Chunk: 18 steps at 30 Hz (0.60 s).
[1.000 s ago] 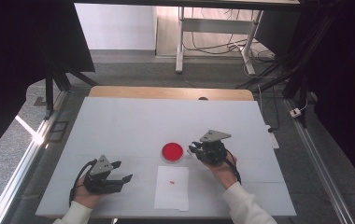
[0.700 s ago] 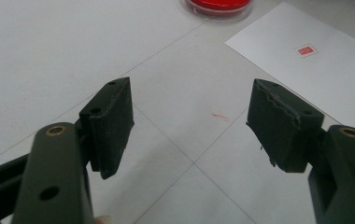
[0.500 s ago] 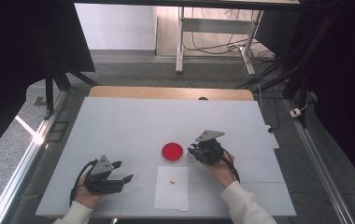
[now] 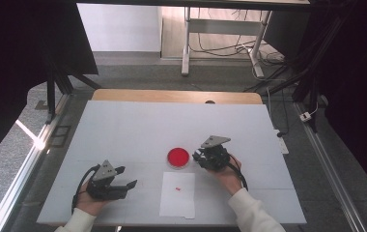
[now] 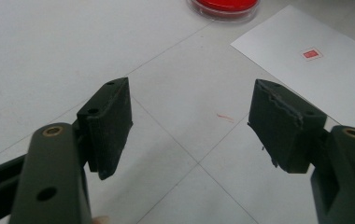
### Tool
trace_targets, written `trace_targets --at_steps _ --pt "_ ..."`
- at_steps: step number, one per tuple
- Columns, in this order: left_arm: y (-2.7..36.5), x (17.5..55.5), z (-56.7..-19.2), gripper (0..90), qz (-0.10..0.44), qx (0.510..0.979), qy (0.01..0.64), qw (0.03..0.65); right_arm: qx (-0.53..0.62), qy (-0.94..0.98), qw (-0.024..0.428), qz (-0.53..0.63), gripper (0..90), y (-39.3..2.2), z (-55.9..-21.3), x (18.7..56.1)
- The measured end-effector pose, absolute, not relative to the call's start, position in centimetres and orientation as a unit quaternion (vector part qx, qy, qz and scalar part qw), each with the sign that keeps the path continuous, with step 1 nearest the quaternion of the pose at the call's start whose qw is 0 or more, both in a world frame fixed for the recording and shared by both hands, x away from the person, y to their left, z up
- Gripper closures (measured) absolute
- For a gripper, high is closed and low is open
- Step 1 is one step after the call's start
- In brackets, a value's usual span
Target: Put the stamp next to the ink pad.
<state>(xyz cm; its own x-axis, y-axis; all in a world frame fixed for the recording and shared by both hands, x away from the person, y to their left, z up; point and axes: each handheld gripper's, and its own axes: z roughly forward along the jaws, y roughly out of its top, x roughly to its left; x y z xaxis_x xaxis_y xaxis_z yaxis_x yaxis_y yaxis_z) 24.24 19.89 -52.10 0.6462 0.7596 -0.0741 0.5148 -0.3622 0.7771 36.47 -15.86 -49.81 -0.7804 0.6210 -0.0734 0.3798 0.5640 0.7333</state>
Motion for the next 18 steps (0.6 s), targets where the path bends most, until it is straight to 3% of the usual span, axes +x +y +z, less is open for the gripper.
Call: trace_targets --at_steps 8,18 --pt "20.1 24.3 -52.1 30.2 0.149 0.810 0.396 0.407 0.292 0.857 0.162 0.393 45.4 -16.4 -49.5 36.4" --pt "20.9 24.7 -52.2 30.3 0.153 0.801 0.408 0.411 0.282 0.841 0.171 0.429 40.6 -18.0 -48.6 35.2"
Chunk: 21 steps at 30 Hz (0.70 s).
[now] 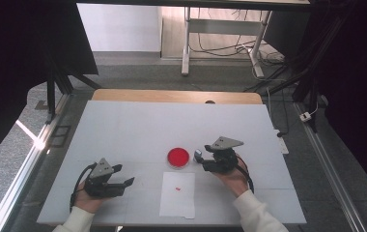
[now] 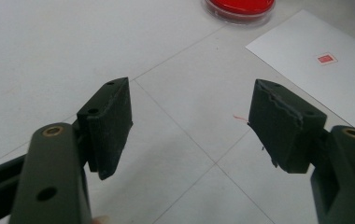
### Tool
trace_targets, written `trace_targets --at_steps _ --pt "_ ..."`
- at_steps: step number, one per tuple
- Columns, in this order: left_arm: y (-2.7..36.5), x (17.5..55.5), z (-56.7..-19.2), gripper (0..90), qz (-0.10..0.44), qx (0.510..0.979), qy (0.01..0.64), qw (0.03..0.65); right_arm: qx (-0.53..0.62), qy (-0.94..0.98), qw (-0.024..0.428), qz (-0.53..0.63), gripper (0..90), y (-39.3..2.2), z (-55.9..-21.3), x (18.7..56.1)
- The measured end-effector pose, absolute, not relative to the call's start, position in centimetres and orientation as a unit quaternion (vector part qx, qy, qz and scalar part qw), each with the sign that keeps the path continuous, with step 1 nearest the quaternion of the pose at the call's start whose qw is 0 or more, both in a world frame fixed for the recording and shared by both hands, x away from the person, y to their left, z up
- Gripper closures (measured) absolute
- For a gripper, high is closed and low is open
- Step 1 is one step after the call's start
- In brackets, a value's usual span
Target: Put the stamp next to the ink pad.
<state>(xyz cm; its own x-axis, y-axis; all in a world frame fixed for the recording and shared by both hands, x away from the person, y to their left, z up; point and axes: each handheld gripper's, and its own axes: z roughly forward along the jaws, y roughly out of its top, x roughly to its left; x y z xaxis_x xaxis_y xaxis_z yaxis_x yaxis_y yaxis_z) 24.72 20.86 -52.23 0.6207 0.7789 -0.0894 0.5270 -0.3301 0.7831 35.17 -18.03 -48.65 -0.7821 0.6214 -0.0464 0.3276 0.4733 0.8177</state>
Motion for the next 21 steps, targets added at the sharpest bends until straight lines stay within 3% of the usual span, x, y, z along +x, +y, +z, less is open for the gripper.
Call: trace_targets --at_steps 7,21 --pt "20.8 24.9 -52.2 30.4 0.154 0.804 0.402 0.411 0.270 0.831 0.201 0.443 39.8 -20.4 -48.2 33.3" --pt "21.6 24.3 -52.1 30.4 0.159 0.803 0.394 0.418 0.285 0.818 0.217 0.449 39.4 -26.5 -49.2 29.7"
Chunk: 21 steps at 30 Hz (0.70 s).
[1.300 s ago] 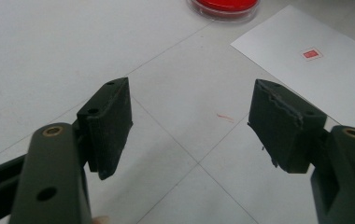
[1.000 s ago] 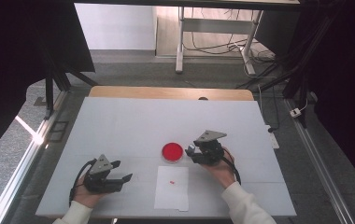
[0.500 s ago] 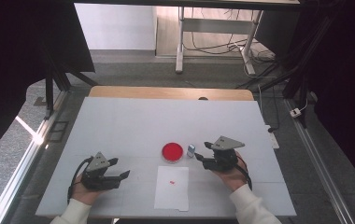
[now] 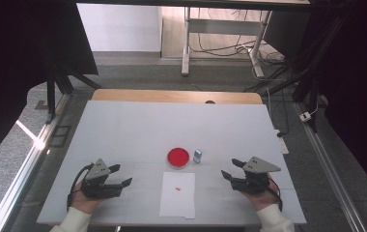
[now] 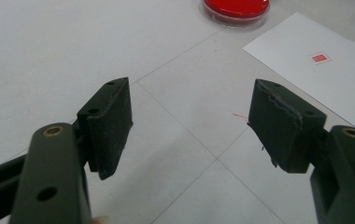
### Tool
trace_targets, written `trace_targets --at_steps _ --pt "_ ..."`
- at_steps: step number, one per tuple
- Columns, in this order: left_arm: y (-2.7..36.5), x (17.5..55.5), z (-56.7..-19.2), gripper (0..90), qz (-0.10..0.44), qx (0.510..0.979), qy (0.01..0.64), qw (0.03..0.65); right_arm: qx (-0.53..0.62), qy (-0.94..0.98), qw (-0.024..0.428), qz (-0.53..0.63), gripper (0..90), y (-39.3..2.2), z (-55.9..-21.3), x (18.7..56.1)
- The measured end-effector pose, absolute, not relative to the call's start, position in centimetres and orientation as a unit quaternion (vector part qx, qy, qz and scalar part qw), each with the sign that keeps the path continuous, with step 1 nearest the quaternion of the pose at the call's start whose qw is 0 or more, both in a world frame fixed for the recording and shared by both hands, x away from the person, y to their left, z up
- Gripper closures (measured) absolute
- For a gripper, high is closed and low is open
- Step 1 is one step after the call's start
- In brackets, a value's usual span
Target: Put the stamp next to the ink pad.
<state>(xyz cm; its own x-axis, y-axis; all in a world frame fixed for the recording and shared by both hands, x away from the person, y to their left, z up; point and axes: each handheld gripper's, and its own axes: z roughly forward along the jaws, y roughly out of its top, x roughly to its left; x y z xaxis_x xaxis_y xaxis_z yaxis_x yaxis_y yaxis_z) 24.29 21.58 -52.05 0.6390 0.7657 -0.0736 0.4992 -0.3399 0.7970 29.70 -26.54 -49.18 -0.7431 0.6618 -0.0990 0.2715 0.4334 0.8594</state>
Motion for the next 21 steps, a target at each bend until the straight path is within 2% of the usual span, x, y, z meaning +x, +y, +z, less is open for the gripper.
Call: trace_targets --at_steps 7,21 --pt "21.6 24.3 -52.1 30.4 0.162 0.802 0.394 0.418 0.299 0.814 0.221 0.446 39.4 -29.1 -49.8 29.4" --pt "21.5 24.2 -52.0 30.4 0.165 0.803 0.389 0.420 0.296 0.816 0.222 0.445 39.8 -29.4 -49.9 29.3"
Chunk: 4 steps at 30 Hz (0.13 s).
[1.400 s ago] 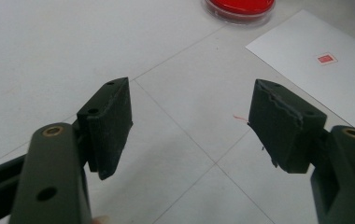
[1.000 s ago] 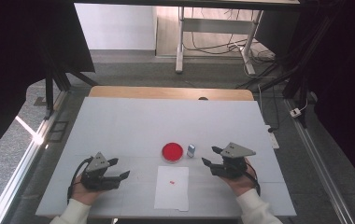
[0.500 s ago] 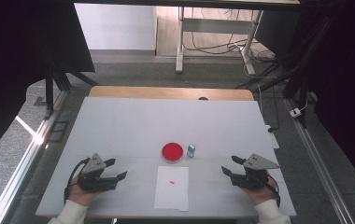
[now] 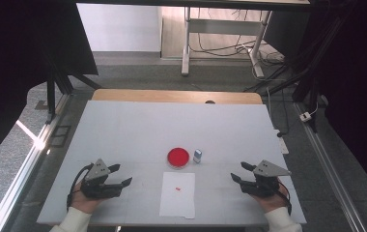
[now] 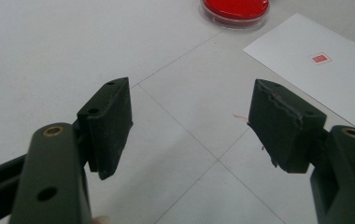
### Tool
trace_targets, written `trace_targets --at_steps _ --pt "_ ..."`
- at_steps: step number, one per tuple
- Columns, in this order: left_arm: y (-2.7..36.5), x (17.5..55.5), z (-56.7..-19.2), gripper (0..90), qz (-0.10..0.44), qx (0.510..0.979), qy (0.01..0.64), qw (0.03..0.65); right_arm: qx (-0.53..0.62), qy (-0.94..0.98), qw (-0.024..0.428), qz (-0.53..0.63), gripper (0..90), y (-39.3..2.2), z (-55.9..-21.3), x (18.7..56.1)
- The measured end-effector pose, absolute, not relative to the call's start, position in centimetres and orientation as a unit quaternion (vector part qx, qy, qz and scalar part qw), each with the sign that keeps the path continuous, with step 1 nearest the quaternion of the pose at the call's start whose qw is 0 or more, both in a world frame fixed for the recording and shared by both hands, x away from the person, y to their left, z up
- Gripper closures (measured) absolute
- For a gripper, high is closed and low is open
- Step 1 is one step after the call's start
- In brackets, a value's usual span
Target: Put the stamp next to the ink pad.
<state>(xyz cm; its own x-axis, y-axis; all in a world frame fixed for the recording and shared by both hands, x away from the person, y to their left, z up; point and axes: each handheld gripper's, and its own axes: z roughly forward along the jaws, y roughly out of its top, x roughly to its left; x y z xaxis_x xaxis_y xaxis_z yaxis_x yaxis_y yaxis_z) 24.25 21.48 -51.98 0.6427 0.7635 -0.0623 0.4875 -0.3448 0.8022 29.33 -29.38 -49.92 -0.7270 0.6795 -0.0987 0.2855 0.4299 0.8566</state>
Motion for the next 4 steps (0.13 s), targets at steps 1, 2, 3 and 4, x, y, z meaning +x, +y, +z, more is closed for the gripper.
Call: trace_targets --at_steps 1,2,3,4 --pt "21.46 24.24 -51.97 30.4 0.165 0.803 0.389 0.420 0.296 0.816 0.222 0.444 39.8 -29.38 -49.92 29.33" --pt "21.44 24.23 -51.97 30.4 0.165 0.804 0.389 0.419 0.296 0.816 0.221 0.444 39.9 -29.38 -49.92 29.33" --pt "21.43 24.22 -51.96 30.4 0.165 0.804 0.388 0.419 0.296 0.816 0.221 0.444 40.0 -29.39 -49.92 29.32" --pt "21.42 24.22 -51.95 30.4 0.165 0.804 0.388 0.419 0.297 0.816 0.220 0.444 40.2 -29.39 -49.91 29.32"
